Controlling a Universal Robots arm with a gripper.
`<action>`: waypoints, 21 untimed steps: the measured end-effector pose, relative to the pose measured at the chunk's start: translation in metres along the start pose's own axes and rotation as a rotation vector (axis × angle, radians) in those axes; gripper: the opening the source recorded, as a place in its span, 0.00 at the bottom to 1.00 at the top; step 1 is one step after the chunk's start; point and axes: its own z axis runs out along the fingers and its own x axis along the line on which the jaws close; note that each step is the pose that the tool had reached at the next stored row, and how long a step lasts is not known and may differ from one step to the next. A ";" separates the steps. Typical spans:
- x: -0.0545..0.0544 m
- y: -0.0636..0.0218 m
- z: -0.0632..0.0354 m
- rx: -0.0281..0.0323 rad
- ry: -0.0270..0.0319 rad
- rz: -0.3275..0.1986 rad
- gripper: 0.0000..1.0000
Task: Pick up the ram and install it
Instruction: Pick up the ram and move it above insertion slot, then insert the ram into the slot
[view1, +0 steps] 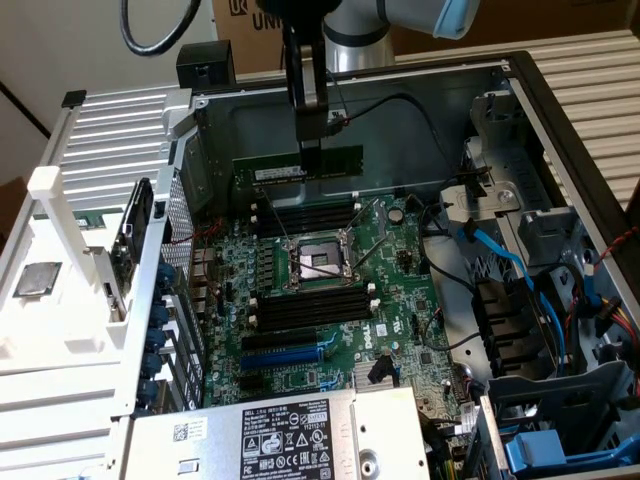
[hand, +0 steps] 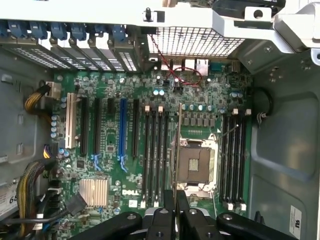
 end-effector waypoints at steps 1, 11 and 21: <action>0.000 0.0000 0.0019 0.0001 0.0001 0.000 0.13; 0.008 0.0001 0.0194 0.0006 0.0001 0.000 0.13; 0.008 -0.0001 0.0212 0.0005 0.0001 0.001 0.13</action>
